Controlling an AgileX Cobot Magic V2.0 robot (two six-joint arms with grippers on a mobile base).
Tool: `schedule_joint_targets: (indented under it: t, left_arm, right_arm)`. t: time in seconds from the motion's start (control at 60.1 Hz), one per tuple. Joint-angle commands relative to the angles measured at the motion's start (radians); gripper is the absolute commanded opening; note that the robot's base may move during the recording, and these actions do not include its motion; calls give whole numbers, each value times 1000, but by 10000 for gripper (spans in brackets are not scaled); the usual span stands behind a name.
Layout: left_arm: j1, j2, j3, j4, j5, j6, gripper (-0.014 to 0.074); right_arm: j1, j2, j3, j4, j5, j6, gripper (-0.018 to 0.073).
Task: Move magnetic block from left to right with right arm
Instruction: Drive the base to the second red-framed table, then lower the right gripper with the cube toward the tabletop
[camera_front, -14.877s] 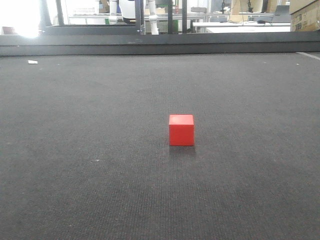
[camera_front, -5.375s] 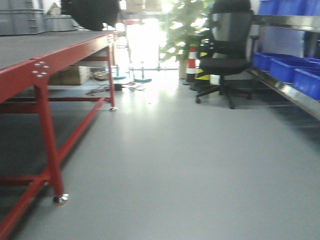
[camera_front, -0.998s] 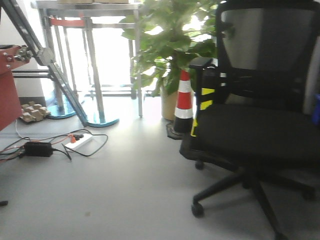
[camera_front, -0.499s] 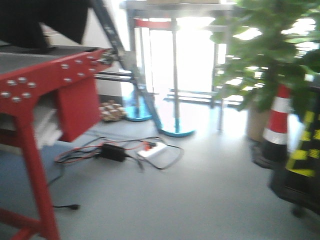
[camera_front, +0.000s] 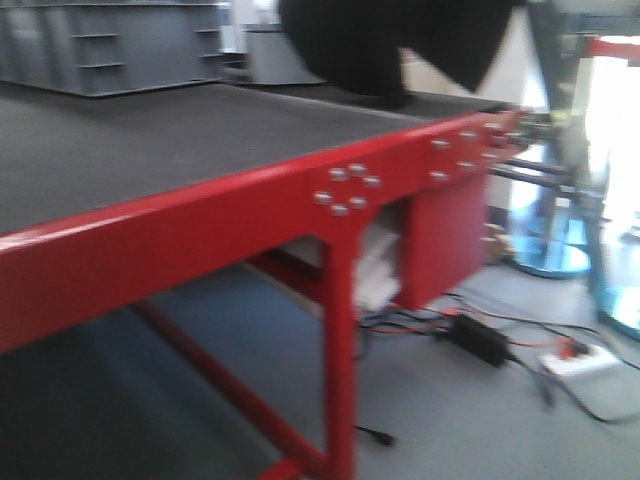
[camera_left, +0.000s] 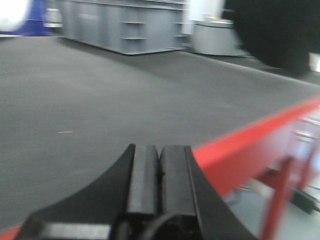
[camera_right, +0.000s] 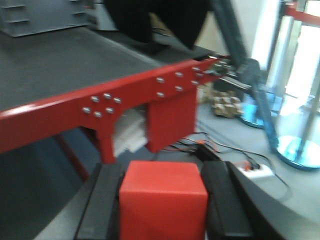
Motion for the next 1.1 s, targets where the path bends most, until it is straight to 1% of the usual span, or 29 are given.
schedule_joint_targets:
  t: [0.0, 1.082]
  left_arm:
    - [-2, -11, 10, 0, -90, -4, -116]
    - [0, -11, 10, 0, -90, -4, -116]
  right_arm:
    - [-4, 21, -27, -8, -95, -8, 140]
    - [-4, 21, -27, -8, -95, -8, 140]
